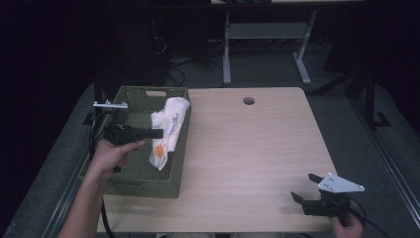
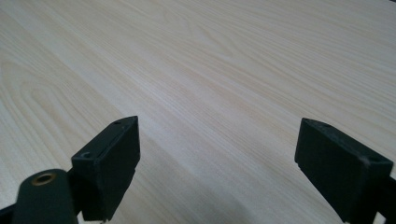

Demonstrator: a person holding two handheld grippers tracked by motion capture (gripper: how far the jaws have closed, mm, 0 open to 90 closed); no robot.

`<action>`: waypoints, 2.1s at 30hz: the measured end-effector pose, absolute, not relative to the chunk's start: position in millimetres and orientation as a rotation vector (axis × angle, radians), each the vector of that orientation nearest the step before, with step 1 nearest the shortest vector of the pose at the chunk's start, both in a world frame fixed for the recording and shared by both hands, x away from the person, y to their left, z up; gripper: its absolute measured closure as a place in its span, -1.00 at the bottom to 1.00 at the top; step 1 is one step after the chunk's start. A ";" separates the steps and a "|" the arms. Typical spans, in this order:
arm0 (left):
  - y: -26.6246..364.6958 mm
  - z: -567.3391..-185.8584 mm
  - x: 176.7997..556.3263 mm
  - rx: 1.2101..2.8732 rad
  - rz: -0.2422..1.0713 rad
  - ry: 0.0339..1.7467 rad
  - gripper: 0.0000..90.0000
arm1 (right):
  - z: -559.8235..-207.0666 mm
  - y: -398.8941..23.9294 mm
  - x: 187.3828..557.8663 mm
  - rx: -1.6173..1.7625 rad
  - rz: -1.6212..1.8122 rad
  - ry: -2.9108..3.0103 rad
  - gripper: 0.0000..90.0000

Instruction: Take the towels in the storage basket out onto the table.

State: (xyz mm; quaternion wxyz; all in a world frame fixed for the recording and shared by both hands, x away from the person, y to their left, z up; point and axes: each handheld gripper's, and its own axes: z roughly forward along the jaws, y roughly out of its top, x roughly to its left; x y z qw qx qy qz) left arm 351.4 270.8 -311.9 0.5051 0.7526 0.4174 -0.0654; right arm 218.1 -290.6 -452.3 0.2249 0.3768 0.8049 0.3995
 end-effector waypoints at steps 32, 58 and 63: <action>207.5 -316.1 355.4 1.884 -0.223 0.923 0.83 | -451.6 -293.3 216.8 1.050 1.120 2.212 -0.69; 151.3 -326.7 365.3 1.904 -0.266 0.875 0.83 | -450.1 -291.9 214.3 1.041 1.123 2.215 -0.69; 140.7 -328.5 367.9 1.913 -0.275 0.867 0.83 | -450.4 -293.2 214.1 1.037 1.131 2.210 -0.69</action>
